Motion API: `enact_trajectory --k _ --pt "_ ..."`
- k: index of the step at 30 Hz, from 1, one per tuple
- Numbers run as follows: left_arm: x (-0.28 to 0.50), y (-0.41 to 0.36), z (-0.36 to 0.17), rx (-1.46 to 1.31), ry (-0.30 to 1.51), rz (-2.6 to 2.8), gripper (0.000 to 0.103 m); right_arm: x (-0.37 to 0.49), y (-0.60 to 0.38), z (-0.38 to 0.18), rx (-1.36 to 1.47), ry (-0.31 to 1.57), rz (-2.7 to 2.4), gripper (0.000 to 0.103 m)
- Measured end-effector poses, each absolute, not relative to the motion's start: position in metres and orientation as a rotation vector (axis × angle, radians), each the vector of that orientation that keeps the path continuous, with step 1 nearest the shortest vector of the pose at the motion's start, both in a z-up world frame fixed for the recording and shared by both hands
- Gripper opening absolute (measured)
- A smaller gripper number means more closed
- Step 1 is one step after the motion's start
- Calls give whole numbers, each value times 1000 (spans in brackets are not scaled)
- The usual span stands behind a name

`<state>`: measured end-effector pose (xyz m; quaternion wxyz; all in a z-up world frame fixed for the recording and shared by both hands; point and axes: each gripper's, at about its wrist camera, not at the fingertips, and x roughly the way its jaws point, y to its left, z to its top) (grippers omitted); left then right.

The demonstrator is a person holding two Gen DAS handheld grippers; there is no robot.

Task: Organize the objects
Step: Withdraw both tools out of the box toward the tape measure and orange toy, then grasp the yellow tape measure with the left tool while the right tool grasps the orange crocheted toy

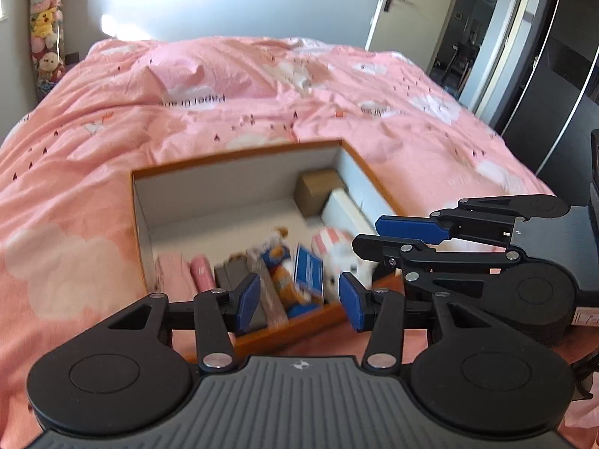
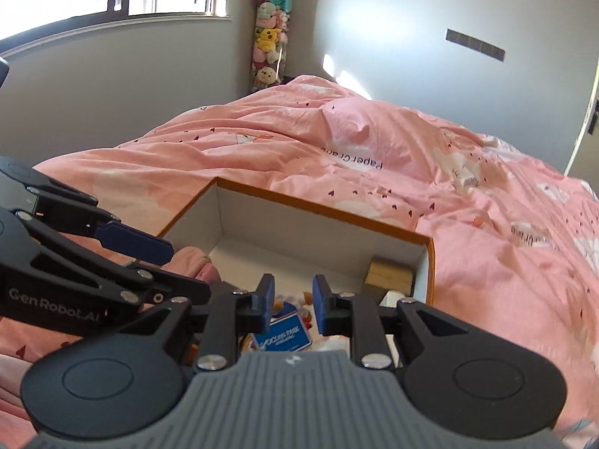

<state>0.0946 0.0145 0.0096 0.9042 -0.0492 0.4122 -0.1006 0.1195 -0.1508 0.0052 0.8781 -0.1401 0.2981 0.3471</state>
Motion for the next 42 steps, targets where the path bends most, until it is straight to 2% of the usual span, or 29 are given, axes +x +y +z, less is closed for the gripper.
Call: enact_trajectory --k 2,5,11,14,30,42 --pt "86 14 1 -91 891 -205 56 110 -152 -4 -247 685 714 25" --pt "76 14 -13 -82 940 -192 56 101 -158 -21 -175 775 684 34" --pt "65 14 -41 -38 1035 -138 56 95 -159 -52 -116 917 597 35" --pt "63 17 -56 -50 1060 -124 56 93 -158 -61 -121 940 581 41" --pt "53 39 -78 -138 1053 -100 62 96 -152 -94 -75 1045 650 41" --pt "63 41 -113 -64 1163 -39 62 108 -121 -101 -107 1056 770 41"
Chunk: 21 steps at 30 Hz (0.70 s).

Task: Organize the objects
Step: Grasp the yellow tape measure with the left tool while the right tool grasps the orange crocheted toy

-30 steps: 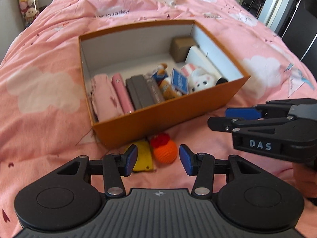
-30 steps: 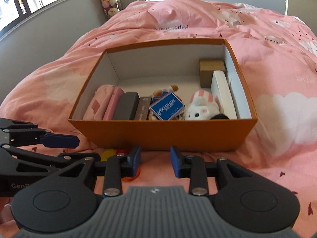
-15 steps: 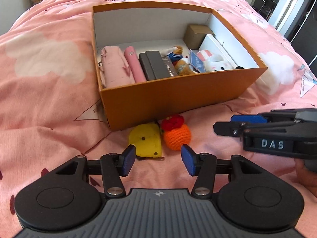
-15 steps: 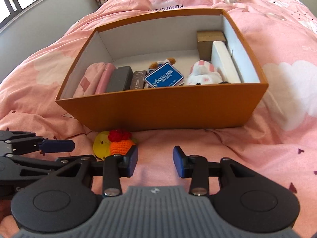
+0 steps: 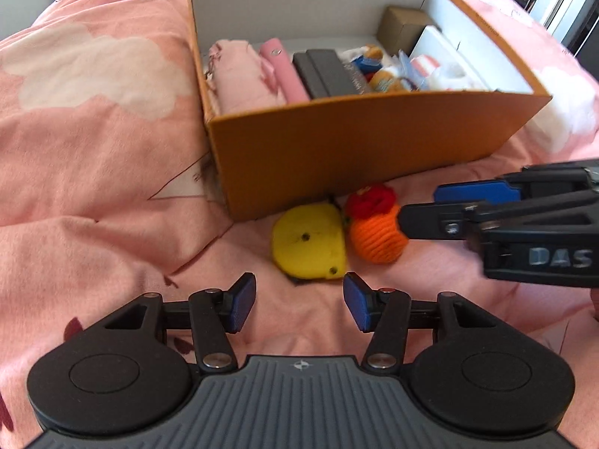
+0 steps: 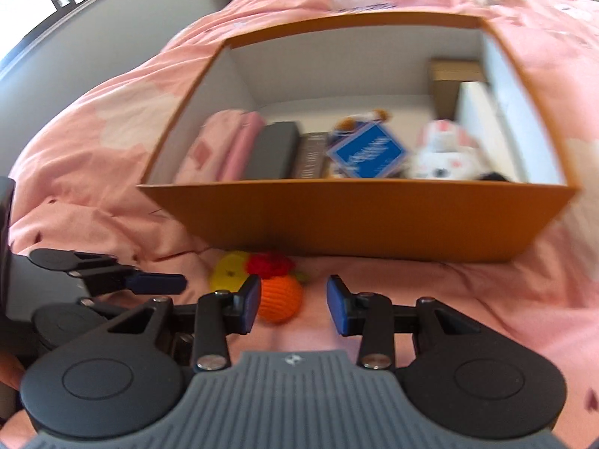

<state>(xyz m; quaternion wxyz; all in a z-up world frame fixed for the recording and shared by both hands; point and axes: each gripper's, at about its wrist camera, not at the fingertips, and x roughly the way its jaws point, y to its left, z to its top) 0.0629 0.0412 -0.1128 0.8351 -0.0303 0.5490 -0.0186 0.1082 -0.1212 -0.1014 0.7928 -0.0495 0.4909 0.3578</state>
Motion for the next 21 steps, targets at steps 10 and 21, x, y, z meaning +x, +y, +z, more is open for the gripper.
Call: enact_trajectory --k 10,21 --pt "62 40 -115 -30 1172 -28 62 114 -96 -131 -166 1136 792 45" --pt "64 38 -106 -45 1132 -44 67 99 -123 -100 -212 1001 643 41"
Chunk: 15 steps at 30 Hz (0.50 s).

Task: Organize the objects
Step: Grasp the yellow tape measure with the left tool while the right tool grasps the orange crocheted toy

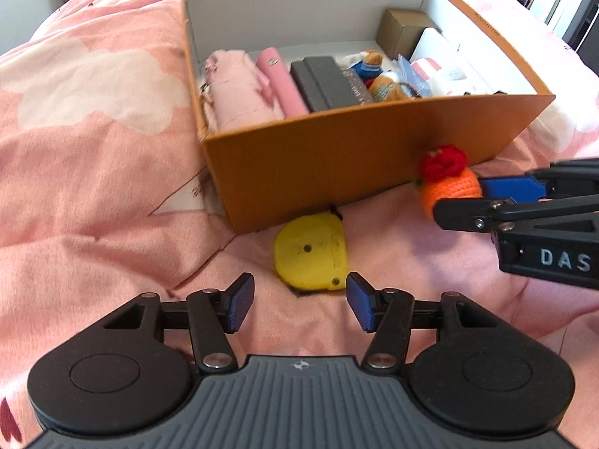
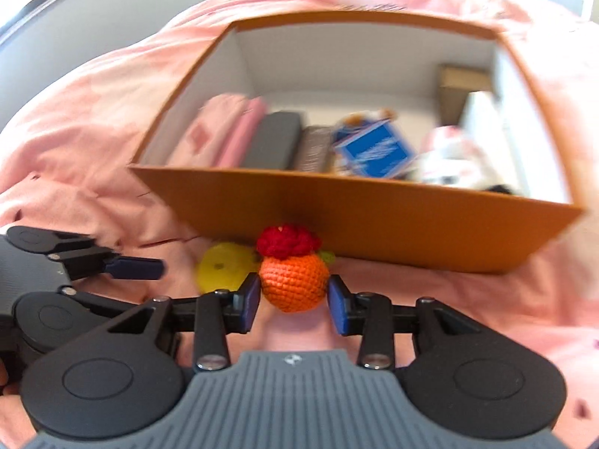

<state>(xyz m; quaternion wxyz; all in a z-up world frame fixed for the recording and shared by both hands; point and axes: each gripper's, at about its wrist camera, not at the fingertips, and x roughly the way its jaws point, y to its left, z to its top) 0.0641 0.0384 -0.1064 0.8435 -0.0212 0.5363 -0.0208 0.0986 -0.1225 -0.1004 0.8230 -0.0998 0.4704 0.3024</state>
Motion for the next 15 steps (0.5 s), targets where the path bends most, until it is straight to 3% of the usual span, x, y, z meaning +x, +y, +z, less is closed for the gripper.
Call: enact_trajectory --k 3,15 --pt "71 38 -103 -56 1109 -48 74 110 -131 -110 -177 1055 590 41" --pt "82 46 -127 -184 1125 -42 77 120 -136 -135 -141 1125 589 42"
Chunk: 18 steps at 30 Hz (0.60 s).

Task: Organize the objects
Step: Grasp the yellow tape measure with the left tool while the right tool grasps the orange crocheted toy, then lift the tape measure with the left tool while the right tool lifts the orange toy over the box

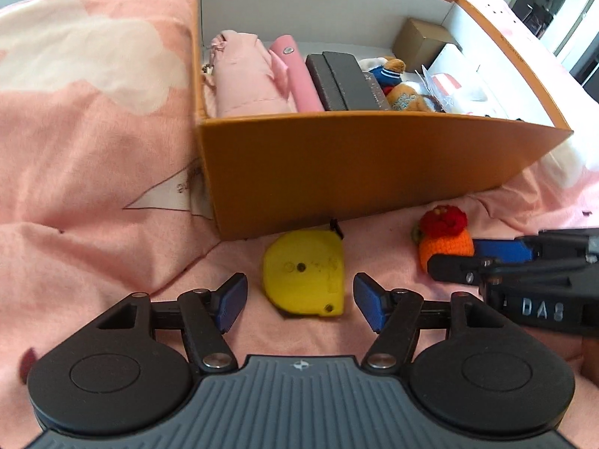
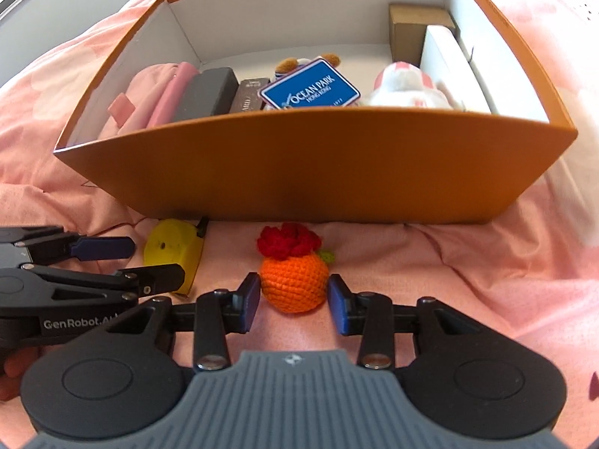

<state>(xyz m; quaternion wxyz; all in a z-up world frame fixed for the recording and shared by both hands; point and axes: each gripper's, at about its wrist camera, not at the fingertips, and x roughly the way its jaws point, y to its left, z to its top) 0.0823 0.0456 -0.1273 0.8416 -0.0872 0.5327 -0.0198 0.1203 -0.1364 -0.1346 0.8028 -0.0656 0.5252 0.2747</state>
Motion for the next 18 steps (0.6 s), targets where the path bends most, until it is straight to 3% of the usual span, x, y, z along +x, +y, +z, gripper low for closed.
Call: enact_trajectory --k 9,14,18 --pt "102 42 -149 -188 1144 -18 79 128 -146 -134 -99 1119 623 44" --pt "99 37 -146 -160 1128 -9 61 131 -147 -130 -74 1107 638 46" --pt "99 37 -146 -166 1124 -24 57 134 -139 -129 -102 1098 662 48"
